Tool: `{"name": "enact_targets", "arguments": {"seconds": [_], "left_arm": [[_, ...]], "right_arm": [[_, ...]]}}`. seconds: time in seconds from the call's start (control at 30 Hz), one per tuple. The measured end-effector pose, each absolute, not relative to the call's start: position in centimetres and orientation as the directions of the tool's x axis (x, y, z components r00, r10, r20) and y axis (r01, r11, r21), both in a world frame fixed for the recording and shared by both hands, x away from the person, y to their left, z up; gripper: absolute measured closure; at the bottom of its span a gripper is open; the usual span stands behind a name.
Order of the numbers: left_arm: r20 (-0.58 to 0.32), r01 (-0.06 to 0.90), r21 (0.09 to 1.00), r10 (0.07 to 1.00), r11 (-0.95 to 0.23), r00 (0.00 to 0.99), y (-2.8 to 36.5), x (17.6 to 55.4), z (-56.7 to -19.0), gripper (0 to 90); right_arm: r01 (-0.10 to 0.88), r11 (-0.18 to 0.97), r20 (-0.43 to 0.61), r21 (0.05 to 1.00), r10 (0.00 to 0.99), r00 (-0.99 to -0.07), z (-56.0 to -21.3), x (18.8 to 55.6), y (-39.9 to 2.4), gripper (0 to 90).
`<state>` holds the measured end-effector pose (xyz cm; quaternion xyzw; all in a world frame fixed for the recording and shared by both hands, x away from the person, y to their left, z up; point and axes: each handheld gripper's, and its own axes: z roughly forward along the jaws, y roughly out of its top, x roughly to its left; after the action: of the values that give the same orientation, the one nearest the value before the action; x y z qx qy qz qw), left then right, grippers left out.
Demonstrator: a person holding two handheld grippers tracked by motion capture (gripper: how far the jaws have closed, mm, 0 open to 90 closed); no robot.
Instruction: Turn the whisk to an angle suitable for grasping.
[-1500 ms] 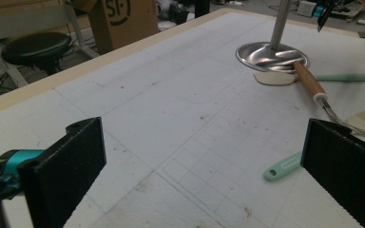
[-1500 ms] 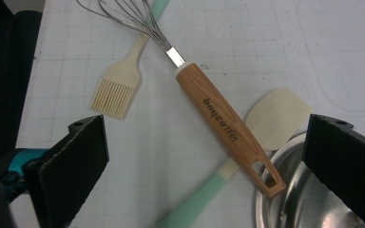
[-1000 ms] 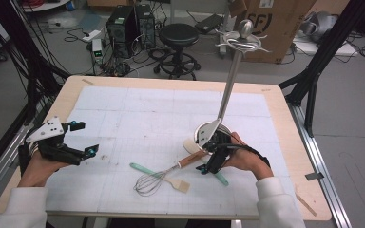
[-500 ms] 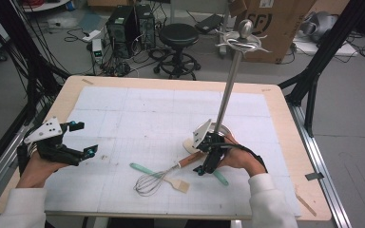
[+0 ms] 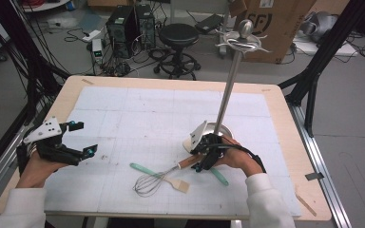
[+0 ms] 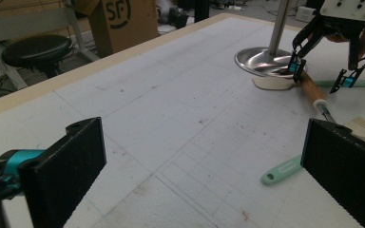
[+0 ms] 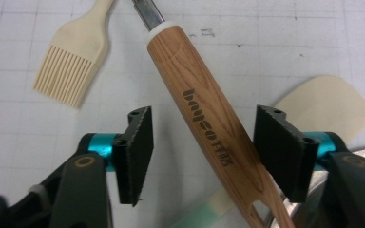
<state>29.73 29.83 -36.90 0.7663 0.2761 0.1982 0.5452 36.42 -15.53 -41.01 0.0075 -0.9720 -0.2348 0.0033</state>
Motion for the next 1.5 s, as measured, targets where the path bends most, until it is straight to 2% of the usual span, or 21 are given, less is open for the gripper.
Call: {"name": "enact_targets", "arguments": {"seconds": [0.3, 0.47, 0.6, 0.67, 0.9, 1.3, 1.5], "left_arm": [[0.0, 0.207, 0.946, 0.641, -0.248, 0.768, 29.8, 29.7, -36.9, 1.7], [0.002, 0.208, 0.945, 0.641, -0.252, 0.768, 29.9, 29.7, -36.9, 1.6], [-0.002, 0.211, 0.945, 0.644, -0.248, 0.765, 29.9, 29.7, -36.9, 1.7], [-0.002, 0.211, 0.946, 0.646, -0.247, 0.763, 30.0, 29.6, -36.8, 1.7], [0.001, 0.213, 0.944, 0.648, -0.252, 0.762, 30.0, 29.6, -36.8, 1.7], [0.0, 0.211, 0.946, 0.648, -0.247, 0.762, 30.1, 29.5, -36.8, 1.7], [0.007, 0.202, 0.947, 0.645, -0.25, 0.764, 30.4, 29.5, -36.6, 1.6]], "right_arm": [[-0.059, 0.904, -0.012, 0.424, -0.059, -0.998, -41.1, 35.8, -15.0, 47.4], [-0.088, 0.918, -0.041, 0.387, -0.079, -0.996, -41.1, 35.7, -14.6, 55.7], [-0.133, 0.926, -0.045, 0.354, -0.125, -0.991, -41.0, 35.5, -14.1, 58.8], [-0.168, 0.922, -0.078, 0.35, -0.15, -0.986, -41.0, 35.5, -13.8, 59.6], [-0.213, 0.927, -0.087, 0.309, -0.196, -0.977, -40.7, 34.7, -13.6, 66.8], [-0.169, 0.931, -0.019, 0.323, -0.172, -0.985, -40.6, 34.5, -13.7, 69.5], [-0.102, 0.919, 0.005, 0.381, -0.113, -0.994, -39.4, 34.2, -14.2, 69.6]]}}
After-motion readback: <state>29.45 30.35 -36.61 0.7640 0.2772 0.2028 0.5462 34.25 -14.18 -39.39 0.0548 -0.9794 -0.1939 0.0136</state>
